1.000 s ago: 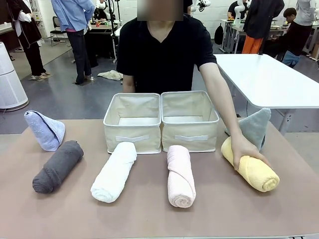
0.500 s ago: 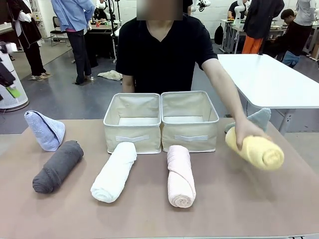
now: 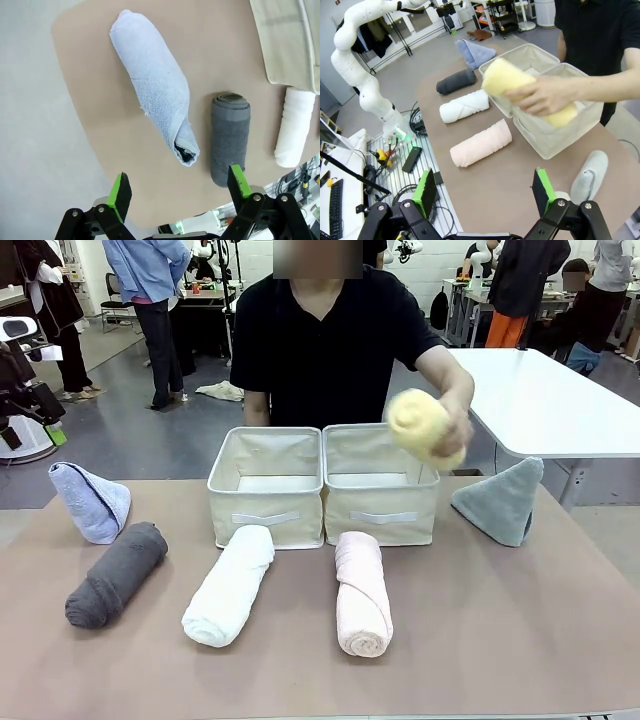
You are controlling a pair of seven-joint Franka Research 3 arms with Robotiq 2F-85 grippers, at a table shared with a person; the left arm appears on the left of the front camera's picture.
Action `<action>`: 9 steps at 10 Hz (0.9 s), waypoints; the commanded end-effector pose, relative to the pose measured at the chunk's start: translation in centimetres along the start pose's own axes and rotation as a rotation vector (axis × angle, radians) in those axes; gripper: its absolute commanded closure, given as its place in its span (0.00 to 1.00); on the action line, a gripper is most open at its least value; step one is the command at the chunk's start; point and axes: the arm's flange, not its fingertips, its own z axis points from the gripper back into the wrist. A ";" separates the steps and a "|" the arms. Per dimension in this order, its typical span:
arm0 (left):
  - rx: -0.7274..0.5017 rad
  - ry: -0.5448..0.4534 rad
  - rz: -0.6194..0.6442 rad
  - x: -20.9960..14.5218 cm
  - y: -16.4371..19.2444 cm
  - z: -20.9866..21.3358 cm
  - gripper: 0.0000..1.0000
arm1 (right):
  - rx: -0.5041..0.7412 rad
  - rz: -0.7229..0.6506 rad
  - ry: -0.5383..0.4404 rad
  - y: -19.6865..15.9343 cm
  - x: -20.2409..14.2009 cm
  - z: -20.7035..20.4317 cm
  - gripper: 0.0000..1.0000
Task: Sort the towels based on their folding style.
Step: Pick up one triangle-folded towel and place it in the left Fabric basket.
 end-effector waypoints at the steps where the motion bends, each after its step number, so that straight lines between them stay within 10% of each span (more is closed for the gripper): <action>1: -0.040 0.014 -0.013 -0.3 0.3 0.1 0.00 | 0.010 0.005 -0.010 0.0 0.0 -0.1 0.00; 9: 0.240 -0.030 0.244 0.2 -3.6 -6.1 0.00 | 0.010 0.005 -0.010 0.0 0.0 -0.1 0.00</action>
